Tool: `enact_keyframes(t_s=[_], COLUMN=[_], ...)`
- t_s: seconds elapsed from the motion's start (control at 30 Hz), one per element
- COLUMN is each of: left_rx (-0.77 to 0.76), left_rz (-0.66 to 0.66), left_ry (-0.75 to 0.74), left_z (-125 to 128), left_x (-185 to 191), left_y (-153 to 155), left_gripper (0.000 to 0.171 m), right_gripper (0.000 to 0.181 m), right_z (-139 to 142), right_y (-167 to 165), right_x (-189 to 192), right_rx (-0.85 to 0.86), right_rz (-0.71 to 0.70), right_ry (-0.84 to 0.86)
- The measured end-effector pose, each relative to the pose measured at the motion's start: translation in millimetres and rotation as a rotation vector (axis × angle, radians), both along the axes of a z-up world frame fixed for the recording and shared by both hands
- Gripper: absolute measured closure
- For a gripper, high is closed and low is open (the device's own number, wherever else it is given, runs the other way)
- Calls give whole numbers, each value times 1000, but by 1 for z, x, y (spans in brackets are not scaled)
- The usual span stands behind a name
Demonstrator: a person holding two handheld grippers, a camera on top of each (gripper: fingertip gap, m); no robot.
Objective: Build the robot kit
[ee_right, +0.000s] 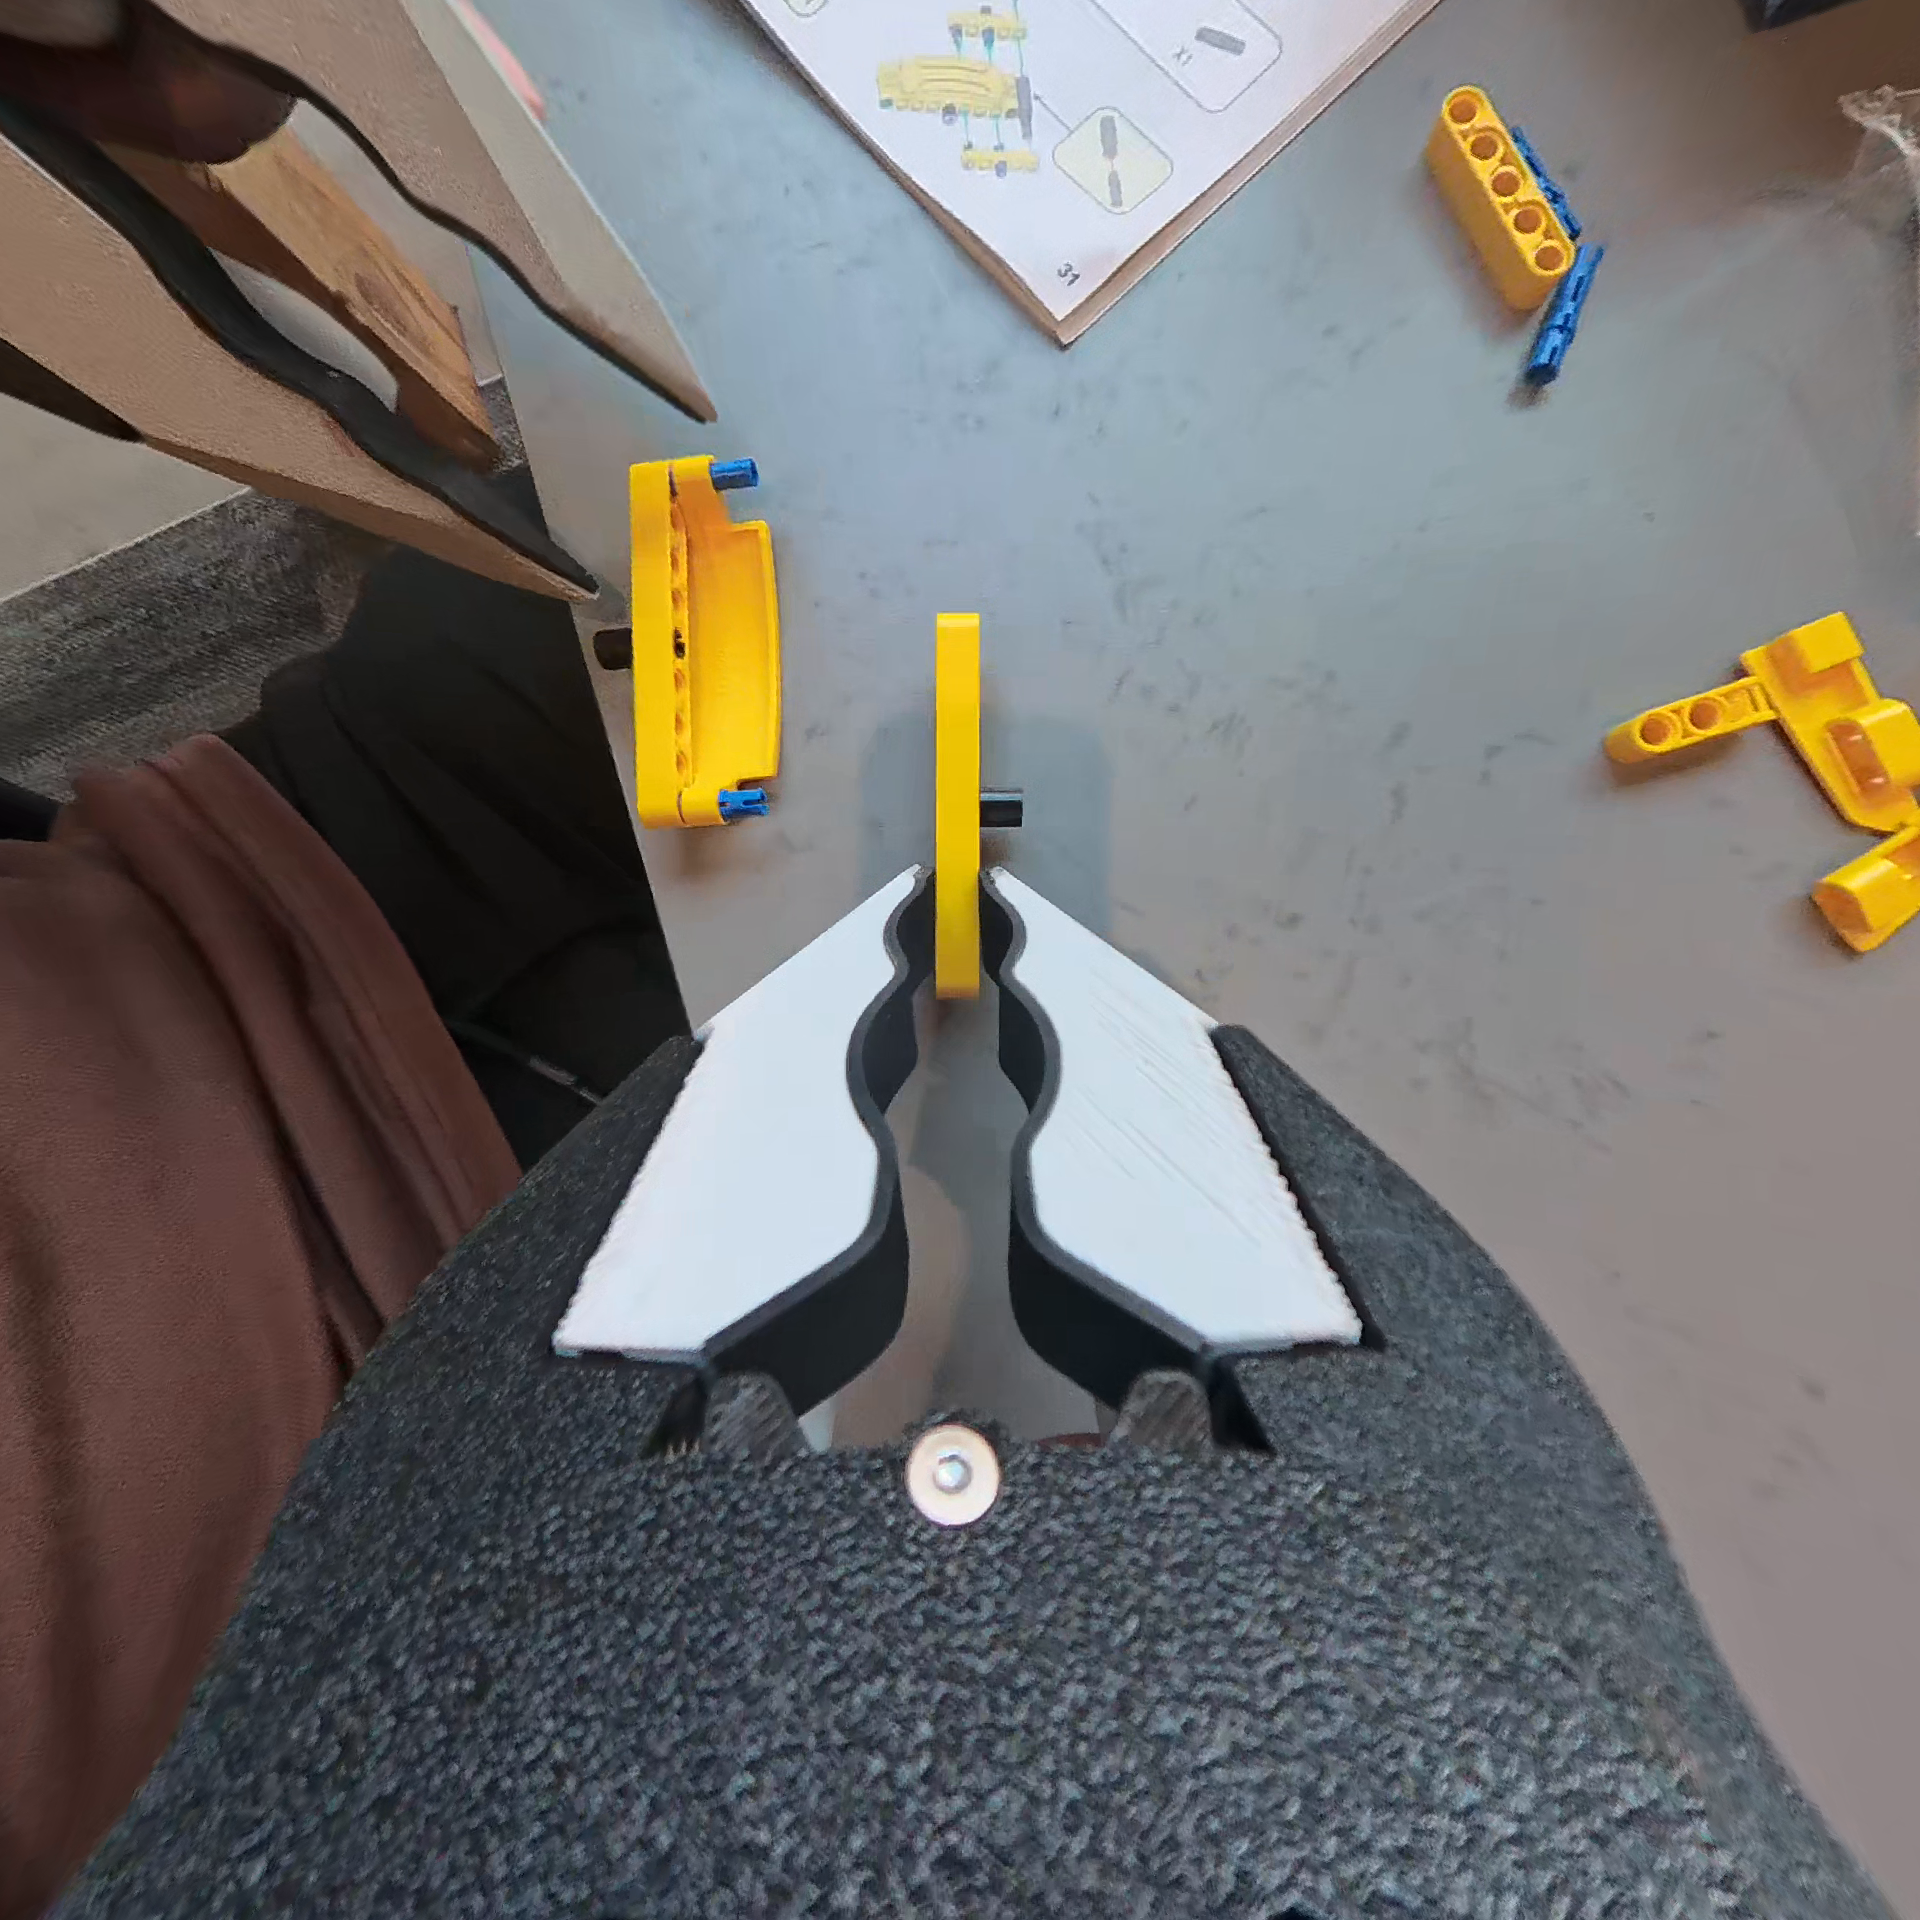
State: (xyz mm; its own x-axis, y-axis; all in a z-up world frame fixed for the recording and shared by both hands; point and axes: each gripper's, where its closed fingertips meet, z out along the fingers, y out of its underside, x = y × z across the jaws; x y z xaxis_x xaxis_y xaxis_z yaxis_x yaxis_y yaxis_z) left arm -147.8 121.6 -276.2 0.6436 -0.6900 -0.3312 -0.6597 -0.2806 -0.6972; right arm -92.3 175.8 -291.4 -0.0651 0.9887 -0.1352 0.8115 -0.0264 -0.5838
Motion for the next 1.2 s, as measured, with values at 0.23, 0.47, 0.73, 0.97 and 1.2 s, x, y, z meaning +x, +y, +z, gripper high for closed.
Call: enact_keyframes(t_s=[0.23, 0.47, 0.73, 0.97, 1.2], left_rx=[-30, -25, -10, -1, 13], left_rz=[-32, -55, -101, -138, -156], left_ry=[31, 27, 35, 38, 30], left_z=[-13, -14, -16, -16, -8], left_x=[7, 20, 27, 42, 42], left_y=[-2, -1, -1, 4, 4], left_gripper=[149, 157, 166, 165, 147], right_gripper=[174, 174, 174, 173, 173], right_z=[7, 16, 14, 19, 26], right_y=[-13, -23, -15, -8, -2], right_x=[-3, -7, -8, 1, 6], right_rx=[-32, -28, 36, 124, 140], right_rz=[38, 90, 102, 144, 160], right_ry=[24, 60, 77, 56, 73])
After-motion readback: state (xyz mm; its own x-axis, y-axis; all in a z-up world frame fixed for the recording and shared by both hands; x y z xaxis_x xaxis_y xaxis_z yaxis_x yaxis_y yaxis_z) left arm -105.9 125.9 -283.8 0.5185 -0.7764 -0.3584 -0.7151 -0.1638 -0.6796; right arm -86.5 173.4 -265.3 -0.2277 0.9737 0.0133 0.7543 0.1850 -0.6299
